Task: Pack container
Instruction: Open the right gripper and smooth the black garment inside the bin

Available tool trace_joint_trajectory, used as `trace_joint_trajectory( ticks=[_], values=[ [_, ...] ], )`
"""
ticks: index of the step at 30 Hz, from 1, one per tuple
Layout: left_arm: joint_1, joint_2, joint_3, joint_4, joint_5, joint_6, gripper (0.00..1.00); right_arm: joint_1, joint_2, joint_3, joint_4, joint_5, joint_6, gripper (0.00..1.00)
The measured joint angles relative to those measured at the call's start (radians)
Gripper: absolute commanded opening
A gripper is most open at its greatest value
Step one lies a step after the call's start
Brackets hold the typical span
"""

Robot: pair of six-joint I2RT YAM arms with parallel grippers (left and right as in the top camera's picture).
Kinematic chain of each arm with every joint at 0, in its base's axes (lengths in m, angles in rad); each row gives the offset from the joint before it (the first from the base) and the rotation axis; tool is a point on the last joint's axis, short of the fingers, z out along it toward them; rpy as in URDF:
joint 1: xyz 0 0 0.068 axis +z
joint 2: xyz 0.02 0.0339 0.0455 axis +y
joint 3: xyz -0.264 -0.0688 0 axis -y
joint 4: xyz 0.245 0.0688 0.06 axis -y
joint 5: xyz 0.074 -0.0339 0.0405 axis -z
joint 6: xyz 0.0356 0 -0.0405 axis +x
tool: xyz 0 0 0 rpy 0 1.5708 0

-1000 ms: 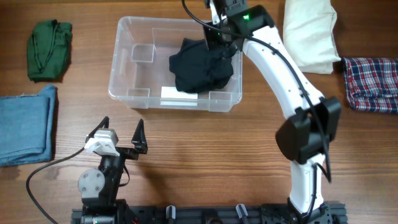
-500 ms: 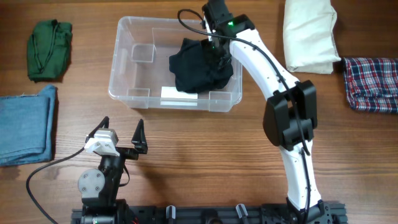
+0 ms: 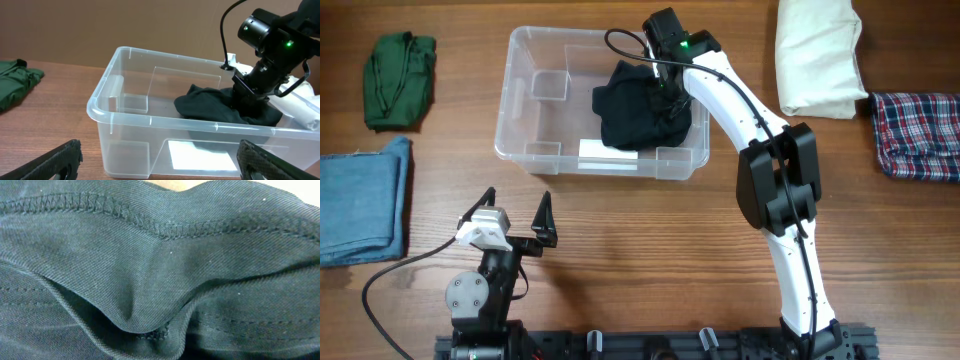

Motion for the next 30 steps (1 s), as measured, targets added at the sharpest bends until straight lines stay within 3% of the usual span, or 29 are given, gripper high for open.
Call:
trace_joint_trajectory(
  ticks=[30],
  values=[
    [0.000, 0.000, 0.000, 0.000, 0.000, 0.000, 1.00, 0.000, -0.138, 0.005, -0.199, -0.026, -0.053, 0.04]
  ],
)
